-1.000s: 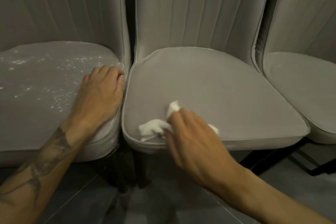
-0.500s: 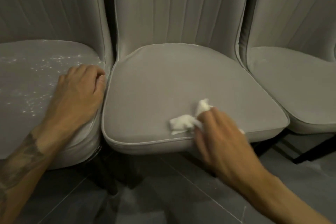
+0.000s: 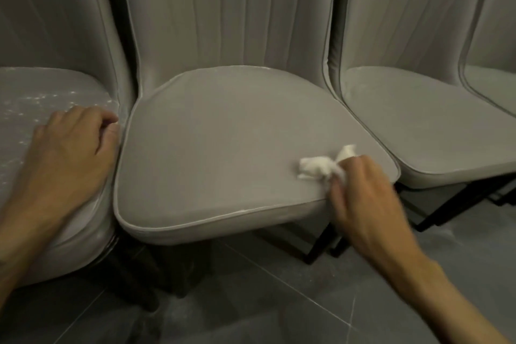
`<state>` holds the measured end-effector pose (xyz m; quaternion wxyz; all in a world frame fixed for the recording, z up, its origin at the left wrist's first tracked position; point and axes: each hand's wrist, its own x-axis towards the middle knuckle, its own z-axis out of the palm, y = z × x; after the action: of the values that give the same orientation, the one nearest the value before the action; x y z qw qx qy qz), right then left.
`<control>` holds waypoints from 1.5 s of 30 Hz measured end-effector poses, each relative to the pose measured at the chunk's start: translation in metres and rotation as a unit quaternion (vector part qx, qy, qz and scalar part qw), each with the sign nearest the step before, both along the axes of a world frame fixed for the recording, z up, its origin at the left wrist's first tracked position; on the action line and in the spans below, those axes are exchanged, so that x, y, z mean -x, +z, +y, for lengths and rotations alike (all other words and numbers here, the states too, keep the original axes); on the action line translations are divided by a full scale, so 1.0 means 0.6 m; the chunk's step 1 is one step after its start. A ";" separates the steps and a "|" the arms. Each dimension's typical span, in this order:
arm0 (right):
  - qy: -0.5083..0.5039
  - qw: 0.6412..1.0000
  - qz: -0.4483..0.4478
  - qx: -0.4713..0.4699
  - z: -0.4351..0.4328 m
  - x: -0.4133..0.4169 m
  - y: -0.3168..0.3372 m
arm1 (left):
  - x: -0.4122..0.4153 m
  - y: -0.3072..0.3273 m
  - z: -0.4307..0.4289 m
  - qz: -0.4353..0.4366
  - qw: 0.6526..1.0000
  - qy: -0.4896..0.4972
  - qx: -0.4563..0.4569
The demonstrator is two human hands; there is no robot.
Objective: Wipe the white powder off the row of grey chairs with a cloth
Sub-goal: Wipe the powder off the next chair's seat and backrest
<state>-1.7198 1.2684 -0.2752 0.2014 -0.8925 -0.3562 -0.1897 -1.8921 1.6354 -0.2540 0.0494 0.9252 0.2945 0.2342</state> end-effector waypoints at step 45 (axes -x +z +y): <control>0.252 0.965 -0.048 0.052 0.245 0.208 -0.016 | -0.009 -0.027 -0.001 -0.037 0.998 -0.026 -0.052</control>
<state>-1.8444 1.4154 -0.2849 0.1790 -0.7727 -0.5885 -0.1568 -1.8865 1.6348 -0.2704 0.0184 0.9245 0.2555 0.2821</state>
